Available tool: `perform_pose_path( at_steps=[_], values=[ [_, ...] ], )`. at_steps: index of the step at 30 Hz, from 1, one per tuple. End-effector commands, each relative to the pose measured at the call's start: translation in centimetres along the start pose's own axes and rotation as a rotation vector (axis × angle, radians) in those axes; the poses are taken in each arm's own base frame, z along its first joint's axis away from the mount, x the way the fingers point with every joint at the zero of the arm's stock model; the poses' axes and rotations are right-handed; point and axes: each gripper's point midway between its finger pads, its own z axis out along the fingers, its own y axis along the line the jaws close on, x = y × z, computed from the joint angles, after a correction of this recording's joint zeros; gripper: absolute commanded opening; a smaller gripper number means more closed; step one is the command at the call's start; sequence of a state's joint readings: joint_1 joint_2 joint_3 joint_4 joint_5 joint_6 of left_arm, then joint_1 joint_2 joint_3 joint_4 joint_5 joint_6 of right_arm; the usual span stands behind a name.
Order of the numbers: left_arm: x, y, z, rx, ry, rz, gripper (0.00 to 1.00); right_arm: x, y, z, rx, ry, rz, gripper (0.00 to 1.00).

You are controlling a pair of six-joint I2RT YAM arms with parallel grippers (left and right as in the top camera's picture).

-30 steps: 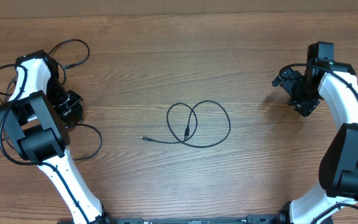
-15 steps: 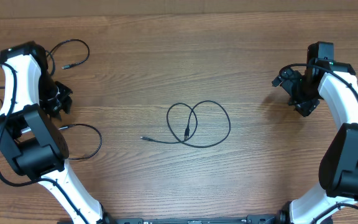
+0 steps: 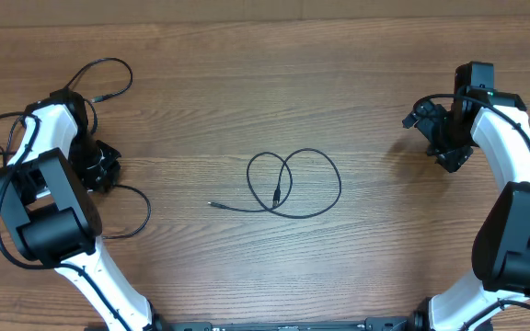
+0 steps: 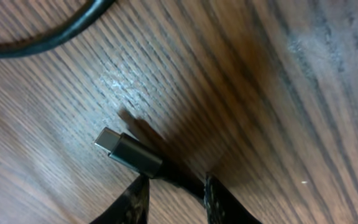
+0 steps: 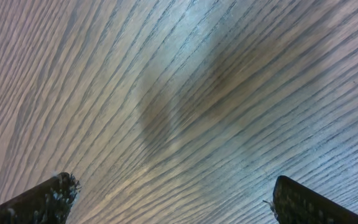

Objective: Untangle cables

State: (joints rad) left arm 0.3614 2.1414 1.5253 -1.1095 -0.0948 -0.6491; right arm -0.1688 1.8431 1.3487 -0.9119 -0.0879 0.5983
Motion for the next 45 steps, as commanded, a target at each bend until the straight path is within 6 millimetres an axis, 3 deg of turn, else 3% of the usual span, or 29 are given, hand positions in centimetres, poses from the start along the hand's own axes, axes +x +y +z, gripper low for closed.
perform_pose_path(
  at_steps=[1,6,16,28,32,36,39,41,42,44,45],
  values=[
    [0.1,0.1,1.6,-0.004,-0.017,-0.012,0.24,-0.2,-0.1,-0.3,0.003,-0.016,0.0,1.0],
    [-1.3,-1.1,2.8,0.053,-0.09,-0.022,0.04,-0.2,-0.1,-0.3,0.003,-0.016,0.0,1.0],
    [-6.3,-4.1,2.9,0.174,-0.317,-0.043,0.04,-0.2,-0.1,-0.3,0.003,-0.016,0.0,1.0],
    [-10.3,-7.5,4.1,0.295,-0.458,-0.062,0.04,-0.2,-0.1,-0.3,0.003,-0.016,0.0,1.0],
    [-12.0,-8.8,4.6,0.32,-0.539,0.022,0.04,-0.3,-0.1,-0.3,0.003,-0.016,0.0,1.0],
    [-13.3,-10.2,1.9,0.361,-0.636,0.146,0.06,-0.2,-0.1,-0.3,0.003,-0.016,0.0,1.0],
    [-13.9,-11.2,-2.1,0.422,-0.7,0.214,0.19,-0.3,-0.1,-0.3,0.003,-0.016,0.0,1.0],
    [-14.1,-11.7,-5.5,0.482,-0.741,0.221,0.33,-0.3,-0.1,-0.3,0.003,-0.016,0.0,1.0],
    [-14.0,-12.0,-8.8,0.541,-0.781,0.23,0.4,-0.2,-0.1,-0.3,0.004,-0.016,0.0,1.0],
    [-13.5,-12.2,-12.8,0.621,-0.824,0.243,0.5,-0.3,-0.1,-0.3,0.003,-0.016,0.0,1.0],
    [-13.1,-12.2,-14.7,0.66,-0.842,0.247,0.74,-0.2,-0.1,-0.3,0.004,-0.016,0.0,1.0]
  ],
)
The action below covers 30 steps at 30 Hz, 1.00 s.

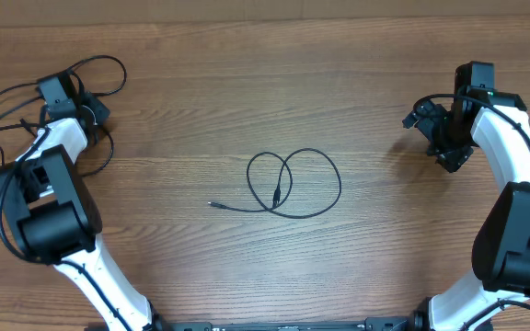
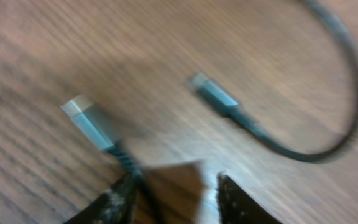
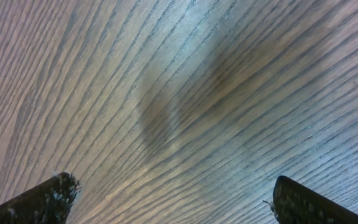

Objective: Untangle cables

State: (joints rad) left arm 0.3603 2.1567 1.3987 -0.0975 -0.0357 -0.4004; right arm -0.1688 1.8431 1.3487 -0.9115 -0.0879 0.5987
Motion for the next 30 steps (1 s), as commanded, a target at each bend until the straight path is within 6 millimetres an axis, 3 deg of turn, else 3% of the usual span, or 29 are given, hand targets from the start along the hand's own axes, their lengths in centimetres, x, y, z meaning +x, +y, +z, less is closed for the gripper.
perform_pose_path(
  at_steps=[1,2,3,4,6,9,13,16,19,20,23,30],
  values=[
    [-6.6,-5.4,-8.0,0.222,-0.141,0.026,0.9,-0.2,-0.1,-0.3,0.003,-0.016,-0.001,1.0],
    [-7.2,-6.3,-9.6,0.267,-0.151,0.024,0.97,-0.2,-0.1,-0.3,0.004,-0.016,-0.001,1.0],
    [-7.5,-7.2,-11.2,0.316,-0.15,0.03,0.96,-0.2,-0.1,-0.3,0.003,-0.016,-0.001,1.0],
    [-7.3,-8.8,-14.0,0.411,-0.117,0.044,0.92,-0.2,-0.1,-0.3,0.004,-0.016,-0.001,1.0],
    [-6.3,-9.9,-16.0,0.484,-0.058,0.051,0.89,-0.2,-0.1,-0.3,0.003,-0.016,-0.001,1.0],
    [-3.0,-10.7,-18.2,0.565,0.1,0.04,0.84,-0.2,-0.1,-0.3,0.003,-0.016,-0.001,1.0],
    [2.6,-9.3,-18.4,0.514,0.353,-0.017,0.72,-0.2,-0.1,-0.3,0.004,-0.016,-0.001,1.0],
    [6.3,-7.9,-18.4,0.429,0.495,-0.016,0.68,-0.2,-0.1,-0.3,0.004,-0.016,-0.001,1.0],
    [9.6,-7.6,-18.8,0.402,0.592,0.05,0.53,-0.2,-0.1,-0.3,0.004,-0.016,-0.001,1.0],
    [10.5,-7.8,-18.9,0.403,0.61,0.076,0.47,-0.2,-0.1,-0.3,0.004,-0.016,-0.001,1.0],
    [13.1,-8.4,-19.1,0.41,0.664,0.137,0.04,-0.2,-0.1,-0.3,0.004,-0.016,-0.001,1.0],
    [20.4,-9.4,-18.9,0.345,0.75,0.293,0.04,-0.2,-0.1,-0.3,0.003,-0.016,-0.001,1.0]
  ],
)
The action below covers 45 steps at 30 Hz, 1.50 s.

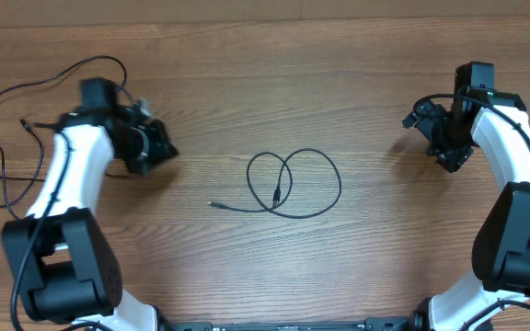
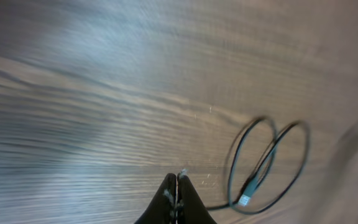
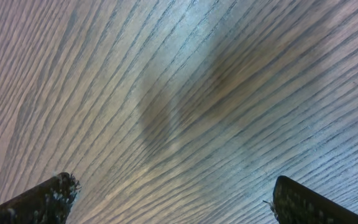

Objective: Untangle cables

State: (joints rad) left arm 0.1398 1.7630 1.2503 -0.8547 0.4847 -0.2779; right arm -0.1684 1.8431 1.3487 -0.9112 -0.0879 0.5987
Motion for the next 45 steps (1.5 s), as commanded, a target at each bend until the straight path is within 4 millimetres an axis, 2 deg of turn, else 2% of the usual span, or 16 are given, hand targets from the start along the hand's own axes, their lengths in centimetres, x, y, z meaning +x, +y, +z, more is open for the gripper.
perform_pose_path(
  at_steps=[1,5,9,13,16,22,23,24,25,26,28,32,35,37,41,45],
  values=[
    [2.9,0.1,2.9,-0.088,0.065,0.067,0.05,-0.2,-0.1,-0.3,0.004,-0.016,0.0,1.0],
    [5.9,-1.0,5.3,-0.115,0.12,0.104,0.31,-0.2,-0.1,-0.3,0.004,-0.016,0.0,1.0],
    [8.2,-2.7,7.3,-0.126,0.145,0.161,0.34,-0.2,-0.1,-0.3,0.004,-0.015,0.0,1.0],
    [9.4,-3.3,8.1,-0.213,0.133,0.18,0.38,-0.2,-0.1,-0.3,0.004,-0.015,0.0,1.0],
    [10.4,-3.7,8.6,-0.268,0.122,0.177,0.37,-0.2,-0.1,-0.3,0.004,-0.016,0.0,1.0],
    [12.7,-5.9,9.6,-0.271,0.127,0.174,0.51,-0.2,-0.1,-0.3,0.004,-0.015,0.0,1.0],
    [12.9,-6.3,9.8,-0.262,0.125,0.171,0.5,-0.2,-0.1,-0.3,0.004,-0.016,0.0,1.0],
    [13.2,-7.0,10.1,-0.245,0.13,0.184,0.36,-0.2,-0.1,-0.3,0.004,-0.016,0.0,1.0],
    [13.8,-7.7,10.3,-0.227,0.138,0.204,0.09,-0.2,-0.1,-0.3,0.004,-0.015,0.0,1.0],
    [14.0,-7.8,10.4,-0.23,0.138,0.215,0.1,-0.2,-0.1,-0.3,0.004,-0.016,0.0,1.0],
    [14.1,-8.5,10.6,-0.209,0.132,0.22,0.04,-0.2,-0.1,-0.3,0.004,-0.016,0.0,1.0],
    [14.7,-9.4,10.9,-0.192,0.124,0.07,0.04,-0.2,-0.1,-0.3,0.004,-0.016,0.0,1.0],
    [13.9,-7.1,10.4,-0.334,0.005,-0.166,0.16,-0.2,-0.1,-0.3,0.004,-0.016,0.0,1.0],
    [13.0,-5.5,9.8,-0.415,-0.093,-0.283,0.36,-0.2,-0.1,-0.3,0.004,-0.016,0.0,1.0],
    [12.0,-4.0,9.0,-0.487,-0.188,-0.335,0.61,-0.2,-0.1,-0.3,0.004,-0.016,0.0,1.0],
    [11.8,-3.8,8.9,-0.496,-0.213,-0.358,0.62,-0.2,-0.1,-0.3,0.004,-0.016,0.0,1.0]
  ],
)
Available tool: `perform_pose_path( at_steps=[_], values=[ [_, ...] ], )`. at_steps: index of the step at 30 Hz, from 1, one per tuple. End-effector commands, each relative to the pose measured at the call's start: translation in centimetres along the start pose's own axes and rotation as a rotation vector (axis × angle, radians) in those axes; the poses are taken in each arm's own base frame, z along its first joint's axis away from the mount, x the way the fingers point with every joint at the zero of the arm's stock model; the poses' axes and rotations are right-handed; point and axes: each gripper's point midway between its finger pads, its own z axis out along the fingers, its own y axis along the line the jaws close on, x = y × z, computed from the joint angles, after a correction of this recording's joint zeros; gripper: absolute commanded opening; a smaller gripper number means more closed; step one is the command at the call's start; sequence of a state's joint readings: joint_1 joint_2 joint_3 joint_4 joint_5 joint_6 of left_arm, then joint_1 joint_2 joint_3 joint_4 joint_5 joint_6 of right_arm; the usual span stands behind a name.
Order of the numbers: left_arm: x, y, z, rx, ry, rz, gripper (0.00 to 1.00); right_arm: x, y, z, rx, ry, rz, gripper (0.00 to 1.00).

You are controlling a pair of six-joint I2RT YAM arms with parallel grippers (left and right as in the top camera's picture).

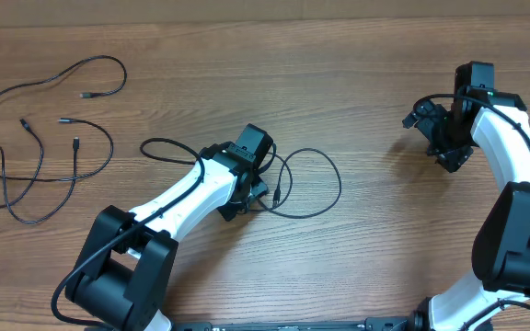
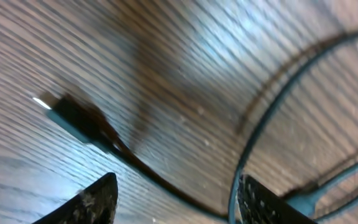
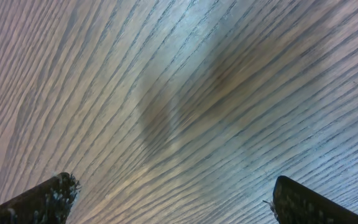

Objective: Untangle cables
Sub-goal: 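Lower the left gripper onto the center loop and grasp the cable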

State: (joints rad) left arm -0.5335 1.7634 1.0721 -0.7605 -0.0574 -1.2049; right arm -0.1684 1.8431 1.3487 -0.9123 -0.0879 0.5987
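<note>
A thin black cable point(image 1: 325, 175) lies in a double loop at the table's middle. My left gripper point(image 1: 245, 197) sits low over the loop's left side, open. In the left wrist view its fingers point(image 2: 98, 200) stand wide apart, one to each side of a stretch of this cable that ends in a dark plug point(image 2: 73, 118); a loop strand point(image 2: 278, 102) runs beside the right finger. Nothing is gripped. My right gripper point(image 1: 447, 152) hovers at the far right, open point(image 3: 173, 202) over bare wood.
Two longer black cables point(image 1: 44, 138) lie spread out at the far left, their plug ends apart from each other. The left arm's own lead point(image 1: 159, 143) arcs beside its forearm. The wooden table point(image 1: 375, 267) runs to a back edge along the top.
My left gripper was shut and empty left of the middle; it now stands open and low over the left side of the looped cable. The right arm has not moved.
My left gripper first held a cable behind its plug at the far left. Then it was at the back left corner with that plug end. Later it was shut and empty nearer the middle, the left cables spread loose. Now it is open at the looped cable.
</note>
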Motion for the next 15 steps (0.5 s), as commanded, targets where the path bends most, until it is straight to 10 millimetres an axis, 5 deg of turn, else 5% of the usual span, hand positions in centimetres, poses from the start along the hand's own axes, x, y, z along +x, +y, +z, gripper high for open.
perform_pose_path(
  at_steps=[1,15],
  values=[
    [-1.3,0.9,0.3,-0.046,-0.087,-0.112,0.62,-0.3,-0.1,-0.3,0.003,-0.016,0.0,1.0],
    [-0.9,0.9,2.6,-0.076,-0.066,-0.145,0.32,-0.3,-0.1,-0.3,0.003,-0.016,0.0,1.0]
  ],
)
